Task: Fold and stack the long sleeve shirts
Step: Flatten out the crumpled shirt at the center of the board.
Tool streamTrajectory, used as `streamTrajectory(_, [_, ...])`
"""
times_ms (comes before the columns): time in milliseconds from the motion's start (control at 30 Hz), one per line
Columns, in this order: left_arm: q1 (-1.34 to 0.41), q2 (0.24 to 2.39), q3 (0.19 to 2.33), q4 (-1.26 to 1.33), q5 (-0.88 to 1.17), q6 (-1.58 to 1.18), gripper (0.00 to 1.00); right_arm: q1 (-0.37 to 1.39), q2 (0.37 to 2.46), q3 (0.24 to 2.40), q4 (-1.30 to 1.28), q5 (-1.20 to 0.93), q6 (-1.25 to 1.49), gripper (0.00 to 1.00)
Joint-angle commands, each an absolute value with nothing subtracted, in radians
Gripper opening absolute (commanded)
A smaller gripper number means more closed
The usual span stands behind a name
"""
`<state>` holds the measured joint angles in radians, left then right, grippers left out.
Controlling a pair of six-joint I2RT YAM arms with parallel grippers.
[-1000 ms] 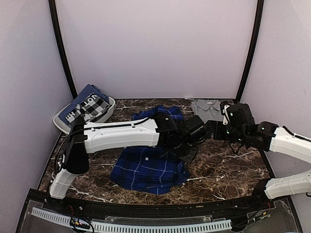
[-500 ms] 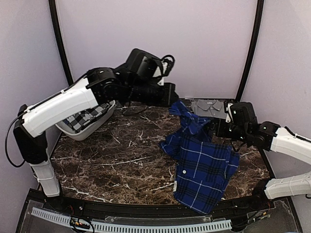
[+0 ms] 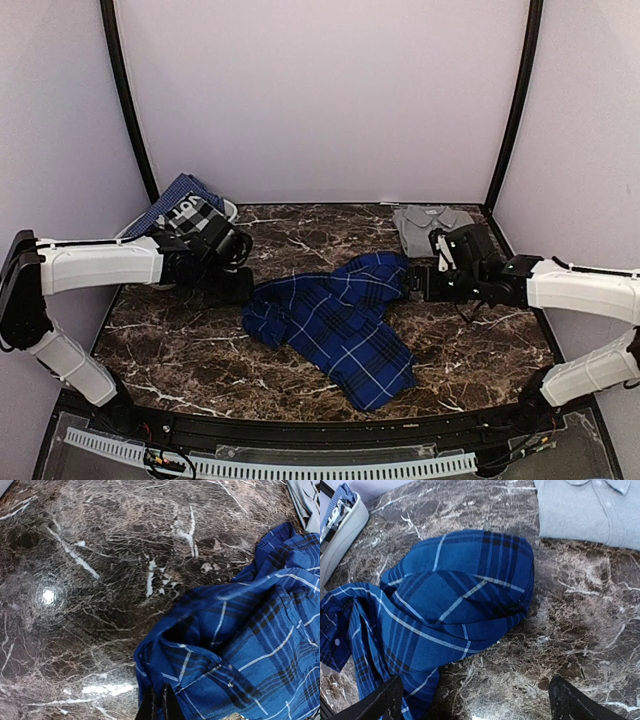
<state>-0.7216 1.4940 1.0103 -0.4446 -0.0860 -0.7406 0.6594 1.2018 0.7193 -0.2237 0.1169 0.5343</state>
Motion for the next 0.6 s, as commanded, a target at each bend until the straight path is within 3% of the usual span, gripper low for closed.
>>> streamTrajectory(0, [-0.694, 1.448, 1.009, -0.407, -0.083, -0.770, 0.00, 0.664, 1.267, 0.688, -0.160, 0.079, 0.526, 0.98])
streamTrajectory(500, [-0.688, 1.485, 1.144, -0.430, -0.092, -0.698, 0.00, 0.662, 1.490, 0.757, 0.057, -0.027, 0.648, 0.94])
streamTrajectory(567, [-0.683, 1.477, 1.163, -0.436, -0.093, -0.687, 0.00, 0.655, 1.521, 0.756, 0.099, -0.053, 0.669, 0.89])
